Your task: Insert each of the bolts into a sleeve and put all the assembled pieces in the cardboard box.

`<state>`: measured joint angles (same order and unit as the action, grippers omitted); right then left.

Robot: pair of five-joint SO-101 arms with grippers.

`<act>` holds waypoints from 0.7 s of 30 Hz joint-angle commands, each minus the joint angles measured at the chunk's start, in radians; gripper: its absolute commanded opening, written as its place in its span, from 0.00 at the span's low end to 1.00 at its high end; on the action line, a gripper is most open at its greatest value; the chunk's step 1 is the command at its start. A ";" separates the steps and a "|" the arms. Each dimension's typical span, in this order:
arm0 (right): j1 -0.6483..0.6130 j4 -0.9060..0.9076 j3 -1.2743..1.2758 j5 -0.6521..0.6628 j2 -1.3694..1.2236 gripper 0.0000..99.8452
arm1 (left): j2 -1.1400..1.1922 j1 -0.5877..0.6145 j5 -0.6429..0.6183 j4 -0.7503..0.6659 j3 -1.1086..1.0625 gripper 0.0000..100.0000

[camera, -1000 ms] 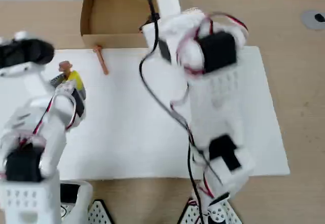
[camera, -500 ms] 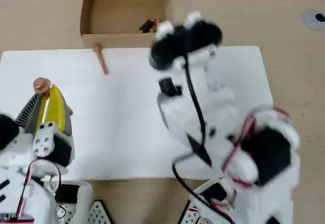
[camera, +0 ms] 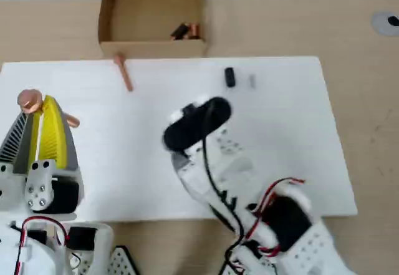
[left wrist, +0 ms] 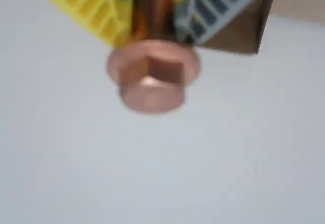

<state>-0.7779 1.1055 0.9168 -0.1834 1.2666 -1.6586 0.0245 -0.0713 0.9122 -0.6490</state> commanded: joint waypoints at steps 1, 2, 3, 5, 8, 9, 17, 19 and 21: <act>-0.016 -0.345 0.200 0.061 0.120 0.01 | -0.001 -0.011 0.008 -0.044 0.005 0.01; -0.016 -0.417 0.251 0.080 0.148 0.01 | -0.001 -0.012 0.008 -0.044 0.008 0.01; -0.016 -0.486 0.298 0.092 0.176 0.01 | -0.001 -0.014 0.008 -0.046 0.009 0.01; -0.016 -0.606 0.380 0.098 0.226 0.01 | -0.001 -0.015 0.008 -0.051 0.011 0.01; -0.021 -0.752 0.478 0.097 0.289 0.01 | 0.001 -0.017 0.008 -0.051 0.011 0.01; -0.021 -0.793 0.507 0.097 0.306 0.01 | 0.002 -0.017 0.008 -0.052 0.011 0.01; -0.058 -1.039 0.705 0.097 0.410 0.01 | 0.136 -0.028 0.002 -0.215 0.011 0.01; -0.076 -1.048 0.733 0.097 0.427 0.01 | 0.188 -0.077 0.002 -0.252 0.011 0.01; -0.090 -1.053 0.753 0.095 0.443 0.01 | 0.231 -0.135 0.002 -0.264 0.011 0.01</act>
<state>-0.8408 0.0898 1.6548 -0.0959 1.6794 -1.4899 -0.0430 -0.0713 0.6912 -0.6506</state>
